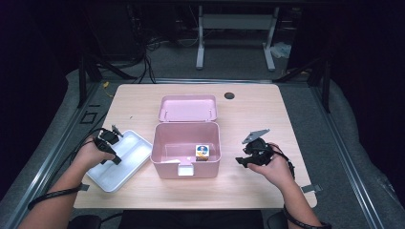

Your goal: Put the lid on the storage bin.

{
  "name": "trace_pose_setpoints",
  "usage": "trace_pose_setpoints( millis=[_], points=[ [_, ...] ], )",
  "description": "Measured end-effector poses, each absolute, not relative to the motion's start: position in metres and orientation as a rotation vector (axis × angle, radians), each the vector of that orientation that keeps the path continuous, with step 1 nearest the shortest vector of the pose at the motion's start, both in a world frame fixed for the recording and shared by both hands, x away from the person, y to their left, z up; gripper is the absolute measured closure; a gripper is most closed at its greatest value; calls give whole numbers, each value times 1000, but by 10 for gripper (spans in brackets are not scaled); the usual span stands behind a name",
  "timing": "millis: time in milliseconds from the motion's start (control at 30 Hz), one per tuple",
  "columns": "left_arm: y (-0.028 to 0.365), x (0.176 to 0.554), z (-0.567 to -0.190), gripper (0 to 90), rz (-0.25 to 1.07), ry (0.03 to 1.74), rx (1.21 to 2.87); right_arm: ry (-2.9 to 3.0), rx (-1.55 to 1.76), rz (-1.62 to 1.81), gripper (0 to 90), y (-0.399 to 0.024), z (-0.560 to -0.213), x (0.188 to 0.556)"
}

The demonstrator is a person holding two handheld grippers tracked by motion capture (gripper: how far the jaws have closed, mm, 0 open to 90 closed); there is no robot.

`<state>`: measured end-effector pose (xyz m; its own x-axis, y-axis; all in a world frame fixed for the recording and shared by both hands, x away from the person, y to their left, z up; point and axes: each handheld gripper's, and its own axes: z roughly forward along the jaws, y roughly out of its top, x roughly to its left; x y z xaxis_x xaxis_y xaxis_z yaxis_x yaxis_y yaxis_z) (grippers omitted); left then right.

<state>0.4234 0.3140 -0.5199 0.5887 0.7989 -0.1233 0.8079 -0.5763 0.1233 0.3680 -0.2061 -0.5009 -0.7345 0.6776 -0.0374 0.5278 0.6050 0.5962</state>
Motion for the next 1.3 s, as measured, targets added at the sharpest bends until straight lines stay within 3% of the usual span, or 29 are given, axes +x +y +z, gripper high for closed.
trace_pose_setpoints(
  millis=[267,800,1300],
  points=[
    [311,425,-523,874,-110,1353,2670,2576,985,823,487,-205,-503,368],
    [312,427,-509,894,-90,1336,2726,2583,997,814,487,-207,-503,368],
    [324,423,-472,894,-57,1296,2709,2568,1005,832,485,-207,-504,367]
  ],
)
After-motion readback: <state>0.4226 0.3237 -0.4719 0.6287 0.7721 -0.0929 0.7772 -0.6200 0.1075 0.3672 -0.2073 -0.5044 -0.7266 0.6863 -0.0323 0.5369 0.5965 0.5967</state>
